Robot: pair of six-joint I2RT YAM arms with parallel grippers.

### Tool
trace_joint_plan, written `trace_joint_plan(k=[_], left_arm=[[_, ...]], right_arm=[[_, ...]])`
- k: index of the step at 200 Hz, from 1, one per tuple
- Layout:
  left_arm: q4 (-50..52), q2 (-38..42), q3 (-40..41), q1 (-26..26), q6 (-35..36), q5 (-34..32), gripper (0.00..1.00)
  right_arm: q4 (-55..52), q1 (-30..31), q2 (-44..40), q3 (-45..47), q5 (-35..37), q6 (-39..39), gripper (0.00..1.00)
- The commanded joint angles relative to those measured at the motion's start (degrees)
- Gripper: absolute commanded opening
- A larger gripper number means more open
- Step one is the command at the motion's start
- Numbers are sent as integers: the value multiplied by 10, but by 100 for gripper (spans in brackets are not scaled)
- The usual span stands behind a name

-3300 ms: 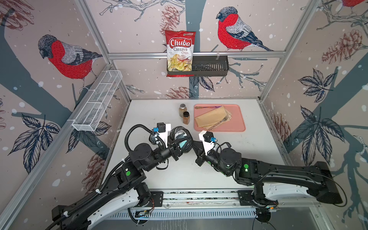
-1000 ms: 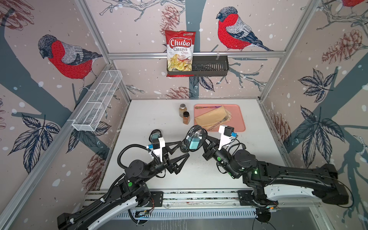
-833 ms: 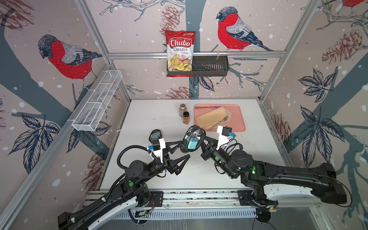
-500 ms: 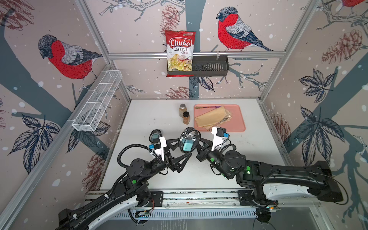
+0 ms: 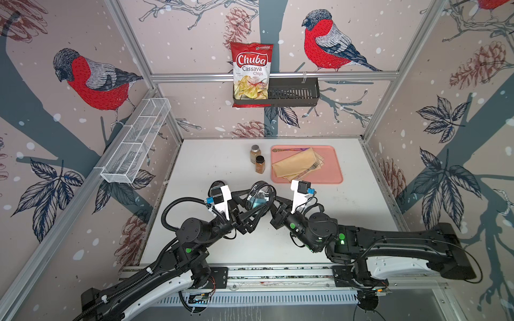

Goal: Pack away charging kits
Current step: Zip the zipper on the storage bag.

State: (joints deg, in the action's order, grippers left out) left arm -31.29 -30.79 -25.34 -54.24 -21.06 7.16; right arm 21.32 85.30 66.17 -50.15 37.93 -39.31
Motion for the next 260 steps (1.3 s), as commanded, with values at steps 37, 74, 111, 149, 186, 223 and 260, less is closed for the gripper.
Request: trace_joint_plan(k=[37, 74, 111, 149, 186, 223, 260], left_arm=[[-22, -9, -13, -1, -7, -35, 44], [42, -1, -40, -1, -17, -59, 5], [230, -23, -129, -1, -70, -76, 0], [377, -56, -196, -1, -98, -52, 0], [465, -84, -238, -1, -97, -31, 0], [541, -88, -258, -1, -88, -60, 0], [583, -97, -266, -1, -93, -50, 0]], right_arm=[[53, 5, -16, 20, -6, -21, 0], [59, 6, -29, 33, -5, 17, 0], [81, -2, -63, 59, -10, 101, 0], [19, -58, -79, 44, -18, 147, 0], [11, -112, -78, 42, -51, 194, 0], [-7, -147, -81, 42, -76, 218, 0], [-6, -167, -82, 40, -103, 273, 0]])
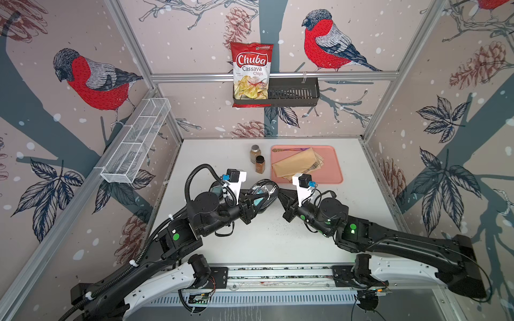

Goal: Pack away charging kits
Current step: Zip the zipper on the storage bag.

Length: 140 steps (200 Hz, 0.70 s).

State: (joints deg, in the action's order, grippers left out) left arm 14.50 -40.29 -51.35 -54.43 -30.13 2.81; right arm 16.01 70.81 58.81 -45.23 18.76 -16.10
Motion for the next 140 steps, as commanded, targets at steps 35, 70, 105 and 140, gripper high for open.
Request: trace_joint_plan(k=[35, 70, 105, 140], left_arm=[[155, -25, -21, 1, 3, 20, 0], [188, -49, -33, 1, 16, 15, 0], [205, -66, -40, 2, 20, 32, 0], [227, -82, -53, 1, 24, 42, 0]], right_arm=[[45, -59, -1, -13, 66, 81, 0], [141, -97, -24, 58, -76, 164, 0], [103, -108, -10, 34, -88, 211, 0], [81, -114, 12, 4, -86, 255, 0]])
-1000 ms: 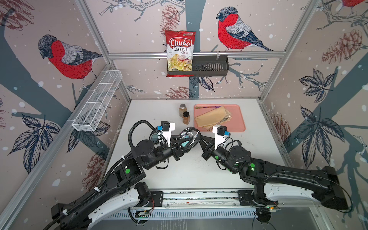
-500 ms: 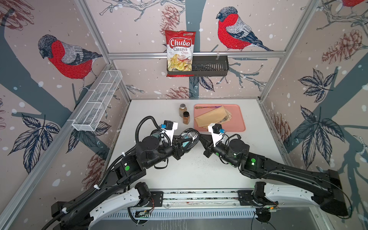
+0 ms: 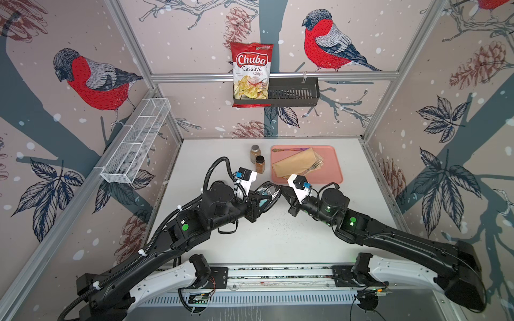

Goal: Pack away charging kits
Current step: Zip the zipper on the storage bag.

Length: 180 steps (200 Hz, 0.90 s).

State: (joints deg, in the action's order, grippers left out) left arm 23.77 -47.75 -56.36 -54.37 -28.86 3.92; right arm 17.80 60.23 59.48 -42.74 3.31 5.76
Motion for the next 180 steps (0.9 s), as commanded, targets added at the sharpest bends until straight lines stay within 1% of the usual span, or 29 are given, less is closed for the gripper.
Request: trace_joint_plan(k=[1, 25, 44, 66, 126, 144, 147, 160, 180], left_arm=[[135, -8, -3, 1, 12, 31, 0], [144, -16, -3, 1, 11, 35, 0], [150, -16, -4, 1, 10, 25, 0], [159, -17, -5, 1, 13, 22, 0], [168, -41, -5, 1, 22, 40, 0], [172, -44, -5, 1, 23, 43, 0], [172, -44, -19, 1, 24, 43, 0], [176, -44, -23, 1, 26, 38, 0], [182, -46, -25, 1, 29, 39, 0]], right_arm=[[63, -9, 6, -22, 69, 37, 0], [60, -12, 12, -31, 70, 62, 0], [57, -15, 12, -34, 71, 82, 0], [43, -21, 14, -39, 58, 106, 0], [25, -26, 20, -50, 25, 168, 0], [28, -27, 13, -45, 25, 186, 0], [28, -27, 11, -43, 25, 191, 0], [36, -30, -1, -33, 28, 206, 0], [47, -37, -18, -15, 15, 229, 0]])
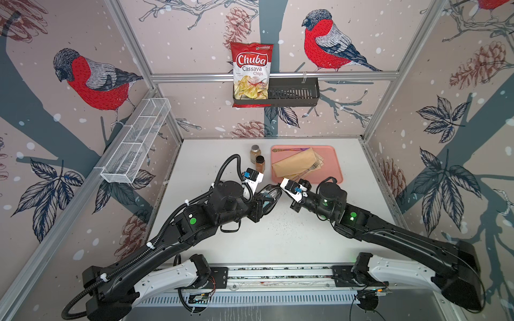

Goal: Pack away charging kits
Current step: Zip the zipper on the storage bag.

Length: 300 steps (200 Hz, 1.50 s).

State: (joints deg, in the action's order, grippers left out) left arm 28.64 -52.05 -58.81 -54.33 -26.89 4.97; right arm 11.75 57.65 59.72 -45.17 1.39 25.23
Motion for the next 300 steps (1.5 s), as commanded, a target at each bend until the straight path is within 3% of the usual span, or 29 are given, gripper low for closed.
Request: trace_joint_plan(k=[1, 111, 201, 300], left_arm=[[134, -3, -1, 0, 9, 28, 0], [140, -51, 1, 0, 28, 39, 0], [157, -80, -1, 0, 41, 19, 0], [180, -109, -17, 0, 54, 21, 0]], right_arm=[[109, -11, -21, 10, 34, 36, 0], [79, -21, 13, -28, 16, 152, 0], [99, -41, -54, 39, -109, 341, 1], [-6, -47, -33, -34, -164, 438, 0]])
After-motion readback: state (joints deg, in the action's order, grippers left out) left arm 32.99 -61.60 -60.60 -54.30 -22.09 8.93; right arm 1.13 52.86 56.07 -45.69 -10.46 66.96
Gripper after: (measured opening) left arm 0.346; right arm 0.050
